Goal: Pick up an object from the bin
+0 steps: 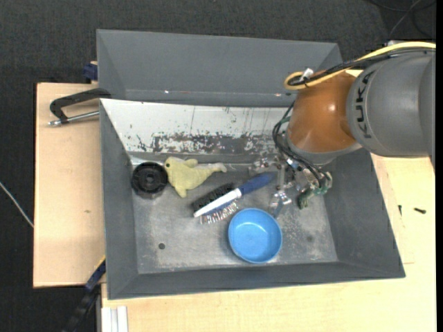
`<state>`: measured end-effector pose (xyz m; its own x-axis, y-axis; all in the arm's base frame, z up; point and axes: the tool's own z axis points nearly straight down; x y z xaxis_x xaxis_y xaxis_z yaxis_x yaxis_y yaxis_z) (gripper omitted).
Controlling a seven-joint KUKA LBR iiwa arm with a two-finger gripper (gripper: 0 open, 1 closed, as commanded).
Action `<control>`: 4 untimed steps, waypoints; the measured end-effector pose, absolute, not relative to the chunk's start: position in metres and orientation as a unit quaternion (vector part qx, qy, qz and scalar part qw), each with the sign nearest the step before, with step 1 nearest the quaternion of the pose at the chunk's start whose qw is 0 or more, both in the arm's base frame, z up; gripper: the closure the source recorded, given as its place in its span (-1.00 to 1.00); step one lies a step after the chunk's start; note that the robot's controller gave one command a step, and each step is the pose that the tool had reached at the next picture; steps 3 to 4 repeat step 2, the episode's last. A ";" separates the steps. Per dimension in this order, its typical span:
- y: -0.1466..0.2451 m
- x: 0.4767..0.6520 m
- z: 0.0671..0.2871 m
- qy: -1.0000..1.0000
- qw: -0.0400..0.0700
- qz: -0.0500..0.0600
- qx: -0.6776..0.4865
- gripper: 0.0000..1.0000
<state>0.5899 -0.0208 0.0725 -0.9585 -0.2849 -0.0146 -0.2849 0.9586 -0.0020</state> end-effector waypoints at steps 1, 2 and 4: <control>-0.023 0.590 0.074 0.990 0.006 0.000 -0.143 1.00; -0.016 0.586 0.229 0.978 0.007 -0.001 -0.208 1.00; -0.016 0.586 0.229 0.978 0.007 -0.001 -0.208 1.00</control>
Offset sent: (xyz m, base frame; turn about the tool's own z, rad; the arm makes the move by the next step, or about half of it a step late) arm 0.0000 0.0000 0.0000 0.0000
